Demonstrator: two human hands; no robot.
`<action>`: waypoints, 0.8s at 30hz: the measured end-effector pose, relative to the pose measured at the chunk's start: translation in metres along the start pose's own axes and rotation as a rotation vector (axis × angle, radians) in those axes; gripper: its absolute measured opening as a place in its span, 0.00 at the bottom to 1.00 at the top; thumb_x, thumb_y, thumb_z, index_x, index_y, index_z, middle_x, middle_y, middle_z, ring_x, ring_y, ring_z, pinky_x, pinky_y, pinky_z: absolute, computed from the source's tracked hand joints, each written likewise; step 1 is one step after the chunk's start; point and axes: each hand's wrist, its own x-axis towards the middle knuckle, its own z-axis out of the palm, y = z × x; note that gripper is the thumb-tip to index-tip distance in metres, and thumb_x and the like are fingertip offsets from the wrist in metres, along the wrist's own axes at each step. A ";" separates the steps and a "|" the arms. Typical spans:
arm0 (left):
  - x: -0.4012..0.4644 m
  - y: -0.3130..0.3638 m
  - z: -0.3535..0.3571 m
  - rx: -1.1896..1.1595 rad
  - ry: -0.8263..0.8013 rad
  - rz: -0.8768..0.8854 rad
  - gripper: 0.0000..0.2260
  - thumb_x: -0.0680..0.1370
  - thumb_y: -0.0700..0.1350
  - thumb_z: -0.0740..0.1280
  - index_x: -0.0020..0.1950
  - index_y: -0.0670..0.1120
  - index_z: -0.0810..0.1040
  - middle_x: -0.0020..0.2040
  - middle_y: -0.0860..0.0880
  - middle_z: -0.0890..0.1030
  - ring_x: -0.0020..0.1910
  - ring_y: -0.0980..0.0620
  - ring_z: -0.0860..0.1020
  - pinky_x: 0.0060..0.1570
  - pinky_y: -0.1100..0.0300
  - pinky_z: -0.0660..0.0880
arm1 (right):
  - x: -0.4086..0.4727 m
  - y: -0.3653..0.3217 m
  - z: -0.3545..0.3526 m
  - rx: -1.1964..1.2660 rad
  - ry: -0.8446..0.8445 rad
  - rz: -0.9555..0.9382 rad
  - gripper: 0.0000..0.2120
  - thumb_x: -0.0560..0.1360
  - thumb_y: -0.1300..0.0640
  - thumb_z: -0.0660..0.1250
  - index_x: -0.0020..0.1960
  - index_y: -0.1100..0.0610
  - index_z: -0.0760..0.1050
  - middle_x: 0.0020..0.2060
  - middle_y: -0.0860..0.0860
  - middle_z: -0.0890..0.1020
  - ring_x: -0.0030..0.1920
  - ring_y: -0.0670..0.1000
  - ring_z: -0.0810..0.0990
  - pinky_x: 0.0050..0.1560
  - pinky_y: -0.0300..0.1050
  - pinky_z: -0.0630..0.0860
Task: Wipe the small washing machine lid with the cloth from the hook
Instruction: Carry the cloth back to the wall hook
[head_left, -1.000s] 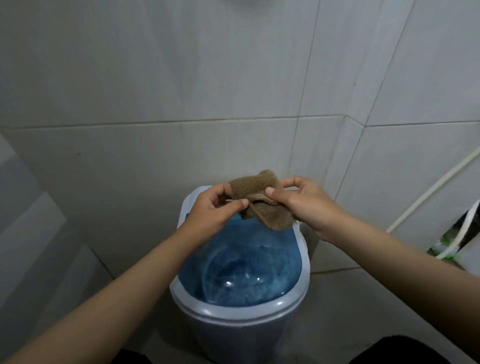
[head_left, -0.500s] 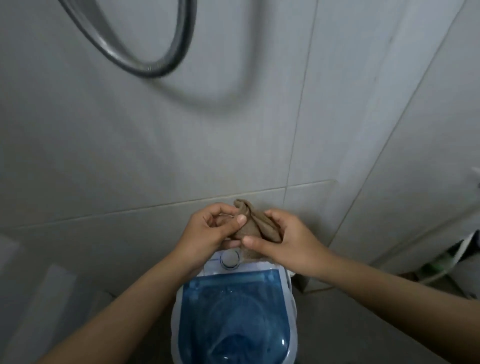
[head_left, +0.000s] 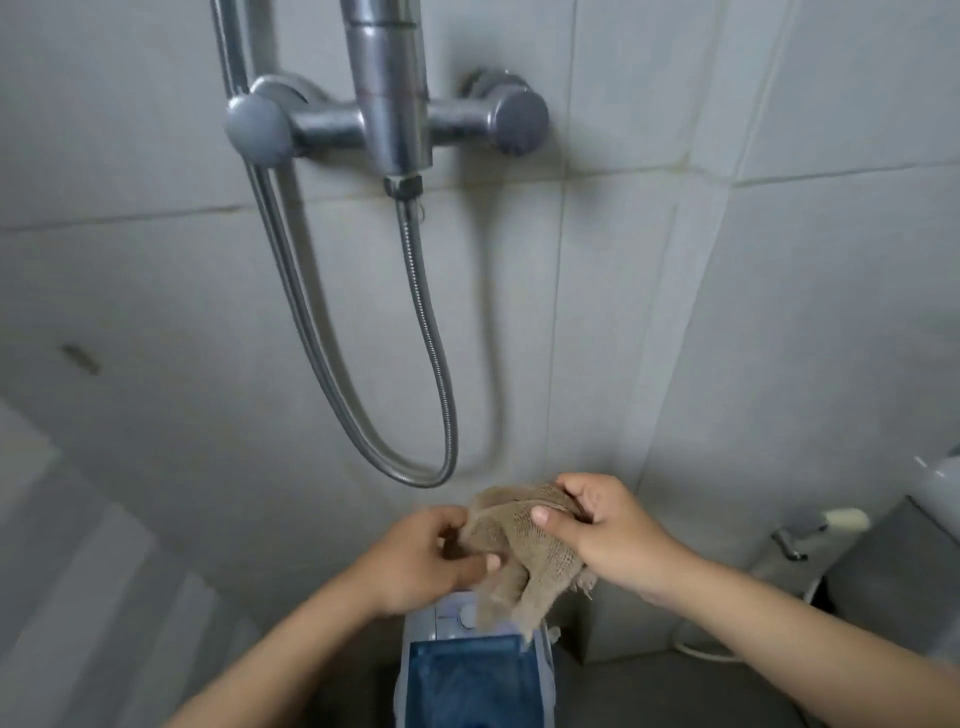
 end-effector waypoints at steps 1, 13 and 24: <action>-0.005 0.012 -0.011 0.091 0.063 0.032 0.05 0.71 0.46 0.73 0.38 0.49 0.79 0.31 0.60 0.79 0.33 0.64 0.75 0.39 0.67 0.73 | 0.000 -0.017 -0.002 -0.038 0.000 -0.024 0.04 0.75 0.58 0.68 0.41 0.55 0.78 0.35 0.55 0.82 0.37 0.49 0.79 0.40 0.45 0.74; -0.090 0.038 -0.126 0.364 0.727 0.378 0.15 0.70 0.37 0.71 0.48 0.53 0.70 0.42 0.57 0.77 0.38 0.60 0.75 0.37 0.65 0.72 | 0.045 -0.153 0.059 -0.459 0.023 -0.524 0.08 0.72 0.55 0.70 0.49 0.49 0.73 0.39 0.49 0.84 0.40 0.49 0.82 0.45 0.50 0.80; -0.125 -0.040 -0.247 0.990 0.736 0.008 0.10 0.79 0.46 0.59 0.56 0.46 0.76 0.48 0.44 0.76 0.42 0.42 0.79 0.34 0.58 0.69 | 0.153 -0.193 0.202 -1.122 -0.018 -1.113 0.15 0.73 0.53 0.56 0.49 0.54 0.80 0.46 0.55 0.81 0.28 0.55 0.79 0.19 0.42 0.72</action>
